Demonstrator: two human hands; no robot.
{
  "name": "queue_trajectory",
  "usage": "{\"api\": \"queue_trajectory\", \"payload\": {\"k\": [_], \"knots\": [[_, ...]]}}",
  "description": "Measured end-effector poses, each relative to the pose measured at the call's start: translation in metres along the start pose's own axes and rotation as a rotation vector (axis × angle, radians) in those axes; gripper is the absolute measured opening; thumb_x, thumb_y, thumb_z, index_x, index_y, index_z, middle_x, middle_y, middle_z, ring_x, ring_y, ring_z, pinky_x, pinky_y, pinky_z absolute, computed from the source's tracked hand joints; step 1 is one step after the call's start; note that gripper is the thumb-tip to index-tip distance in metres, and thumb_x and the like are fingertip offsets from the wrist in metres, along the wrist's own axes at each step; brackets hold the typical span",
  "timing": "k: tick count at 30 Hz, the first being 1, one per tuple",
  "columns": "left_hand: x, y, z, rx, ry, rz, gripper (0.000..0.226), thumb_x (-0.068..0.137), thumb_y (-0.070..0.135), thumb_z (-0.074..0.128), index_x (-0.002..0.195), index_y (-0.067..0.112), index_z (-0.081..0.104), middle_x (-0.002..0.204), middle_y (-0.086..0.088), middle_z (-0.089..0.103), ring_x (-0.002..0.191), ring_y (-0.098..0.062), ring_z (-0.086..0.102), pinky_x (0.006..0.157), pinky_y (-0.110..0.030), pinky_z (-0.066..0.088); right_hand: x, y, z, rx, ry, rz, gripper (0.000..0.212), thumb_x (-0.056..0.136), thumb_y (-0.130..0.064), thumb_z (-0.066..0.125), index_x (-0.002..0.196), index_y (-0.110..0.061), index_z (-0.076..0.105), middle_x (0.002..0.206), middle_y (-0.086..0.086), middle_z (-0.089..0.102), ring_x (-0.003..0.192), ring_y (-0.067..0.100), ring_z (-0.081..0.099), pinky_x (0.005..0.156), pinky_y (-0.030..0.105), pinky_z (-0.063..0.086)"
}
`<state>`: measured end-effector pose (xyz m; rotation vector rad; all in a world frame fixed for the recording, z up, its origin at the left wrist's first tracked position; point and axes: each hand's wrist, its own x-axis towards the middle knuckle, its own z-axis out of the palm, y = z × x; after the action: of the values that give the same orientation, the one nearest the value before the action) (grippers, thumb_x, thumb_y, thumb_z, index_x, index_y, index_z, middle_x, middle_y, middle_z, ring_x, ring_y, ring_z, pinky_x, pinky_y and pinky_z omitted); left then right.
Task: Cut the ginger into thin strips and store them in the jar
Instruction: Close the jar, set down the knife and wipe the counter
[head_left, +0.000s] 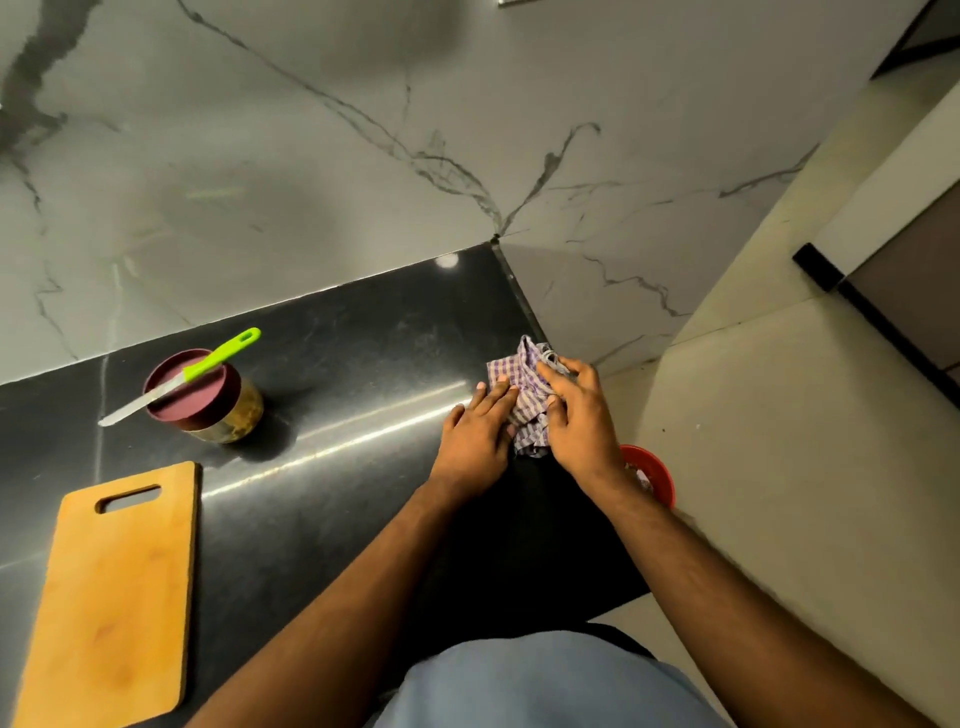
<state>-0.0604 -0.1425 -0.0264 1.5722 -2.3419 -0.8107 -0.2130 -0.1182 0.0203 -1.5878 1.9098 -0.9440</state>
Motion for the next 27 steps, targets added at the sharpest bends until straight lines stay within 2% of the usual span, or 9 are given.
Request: {"api": "queue_trajectory", "payload": {"k": [4, 6, 8, 14, 17, 23, 27], "knots": [[0.044, 0.052, 0.018, -0.004, -0.111, 0.123, 0.06, 0.097, 0.025, 0.053, 0.154, 0.026, 0.035, 0.162, 0.005, 0.031, 0.154, -0.019, 0.012, 0.121, -0.051, 0.014, 0.012, 0.024, -0.04, -0.042, 0.144, 0.019, 0.052, 0.085, 0.013, 0.048, 0.131, -0.009, 0.058, 0.133, 0.01, 0.043, 0.125, 0.021, 0.047, 0.106, 0.009, 0.025], [0.052, 0.083, 0.03, 0.025, -0.197, 0.224, 0.066, 0.092, 0.022, 0.056, 0.154, 0.026, 0.035, 0.161, 0.004, 0.034, 0.154, -0.02, 0.011, 0.121, -0.052, 0.012, 0.012, 0.032, -0.06, -0.063, 0.186, 0.023, 0.05, 0.087, 0.009, 0.052, 0.132, -0.012, 0.057, 0.135, 0.006, 0.041, 0.126, 0.018, 0.046, 0.108, 0.018, 0.034], [0.049, 0.105, 0.042, -0.004, -0.218, 0.275, 0.069, 0.092, 0.024, 0.058, 0.156, 0.024, 0.031, 0.163, 0.003, 0.029, 0.154, -0.02, 0.011, 0.121, -0.05, 0.01, 0.008, 0.038, -0.076, -0.088, 0.21, 0.012, 0.049, 0.088, 0.005, 0.056, 0.134, -0.014, 0.056, 0.136, 0.002, 0.04, 0.126, 0.016, 0.045, 0.106, 0.027, 0.042], [0.024, 0.084, 0.046, -0.126, -0.079, 0.188, 0.06, 0.099, 0.024, 0.053, 0.155, 0.023, 0.033, 0.164, 0.005, 0.027, 0.154, -0.011, 0.009, 0.123, -0.044, 0.012, -0.005, 0.052, -0.086, -0.09, 0.214, -0.006, 0.046, 0.089, 0.003, 0.054, 0.132, -0.012, 0.057, 0.134, 0.004, 0.041, 0.125, 0.017, 0.045, 0.103, 0.036, 0.045], [0.006, 0.067, 0.038, -0.157, -0.015, 0.12, 0.057, 0.101, 0.026, 0.051, 0.155, 0.023, 0.034, 0.165, 0.008, 0.023, 0.153, -0.007, 0.007, 0.123, -0.042, 0.013, -0.012, 0.042, -0.076, -0.094, 0.194, -0.046, 0.047, 0.089, 0.002, 0.057, 0.133, -0.013, 0.055, 0.136, 0.003, 0.039, 0.126, 0.018, 0.044, 0.101, 0.036, 0.047], [-0.037, 0.032, 0.012, -0.139, 0.094, 0.035, 0.059, 0.102, 0.033, 0.05, 0.157, 0.023, 0.029, 0.166, 0.006, 0.018, 0.153, -0.007, 0.009, 0.123, -0.042, 0.015, -0.023, -0.014, -0.047, -0.085, 0.205, -0.239, 0.044, 0.088, 0.001, 0.051, 0.13, -0.009, 0.059, 0.137, 0.006, 0.042, 0.127, 0.018, 0.044, 0.105, 0.026, 0.04], [-0.072, 0.002, -0.009, -0.17, 0.201, -0.056, 0.062, 0.1, 0.033, 0.049, 0.157, 0.023, 0.028, 0.165, 0.004, 0.021, 0.152, -0.007, 0.012, 0.123, -0.04, 0.018, -0.036, -0.055, -0.017, 0.042, 0.157, -0.308, 0.047, 0.085, 0.002, 0.051, 0.13, -0.01, 0.058, 0.136, 0.004, 0.044, 0.127, 0.015, 0.045, 0.104, 0.031, 0.042]]}}
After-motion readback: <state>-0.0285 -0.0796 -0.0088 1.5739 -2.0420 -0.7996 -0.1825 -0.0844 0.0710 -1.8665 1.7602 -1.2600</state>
